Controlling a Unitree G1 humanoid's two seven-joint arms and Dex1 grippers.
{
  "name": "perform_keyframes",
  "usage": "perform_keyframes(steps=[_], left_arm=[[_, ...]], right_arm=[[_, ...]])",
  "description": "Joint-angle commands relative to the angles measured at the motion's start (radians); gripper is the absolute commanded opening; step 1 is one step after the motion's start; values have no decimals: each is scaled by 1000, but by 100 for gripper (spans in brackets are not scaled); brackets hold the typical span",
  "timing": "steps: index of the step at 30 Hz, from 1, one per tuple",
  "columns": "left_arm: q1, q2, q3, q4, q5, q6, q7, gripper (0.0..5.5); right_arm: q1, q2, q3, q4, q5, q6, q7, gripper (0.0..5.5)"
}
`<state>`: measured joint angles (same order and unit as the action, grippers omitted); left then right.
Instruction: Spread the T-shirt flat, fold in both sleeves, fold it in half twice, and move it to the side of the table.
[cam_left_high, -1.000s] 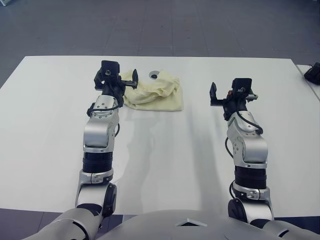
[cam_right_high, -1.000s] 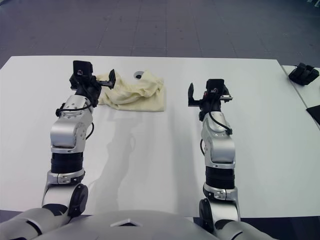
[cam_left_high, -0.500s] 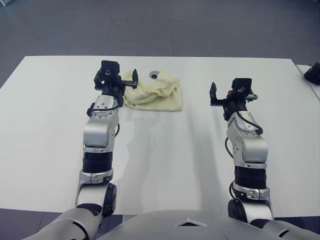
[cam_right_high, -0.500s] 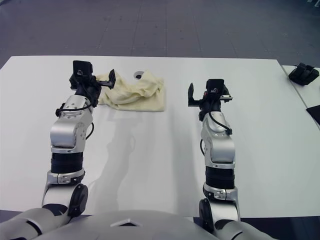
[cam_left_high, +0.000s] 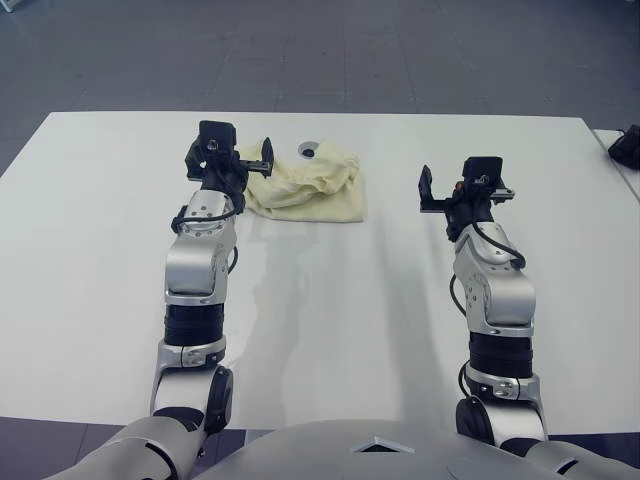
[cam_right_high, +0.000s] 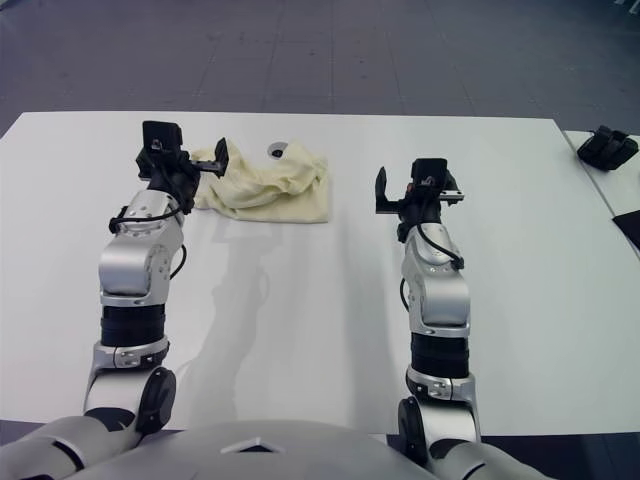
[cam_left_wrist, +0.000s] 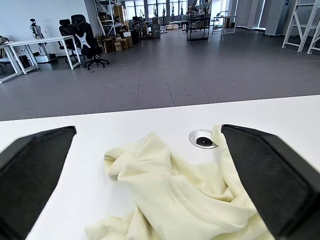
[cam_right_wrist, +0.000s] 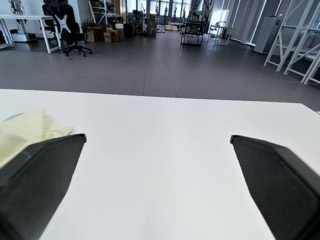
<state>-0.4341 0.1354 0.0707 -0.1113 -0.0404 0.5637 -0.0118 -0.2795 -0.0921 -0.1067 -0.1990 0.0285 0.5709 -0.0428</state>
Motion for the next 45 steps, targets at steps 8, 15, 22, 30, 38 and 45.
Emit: perform_keyframes(steps=[8,15,22,30,38,45], left_arm=[[-337,90,-134,845,125,-361,-181,540],[-377,130,-353,1091,314,-534,-352,540],[-73,221,-389,516,141,-387,-787,540],[170,268,-294,-71,-13,43,-797,540],[87,251,-57,-144,-182,233,-681,540],[41,295,-1,-113,-209,229,-628,540]], right_arm=[[-1,23,-2,1,0,-5,-22,535],[5,25,-8,2,0,-13,-23,535],[28,-42,-33,-8,2,-5,22,535],[213,-415,118,-267,82,32,520,535],[273,-637,386,-400,-35,-57,740,535],[220,-602,509,-251,-234,-203,679,535]])
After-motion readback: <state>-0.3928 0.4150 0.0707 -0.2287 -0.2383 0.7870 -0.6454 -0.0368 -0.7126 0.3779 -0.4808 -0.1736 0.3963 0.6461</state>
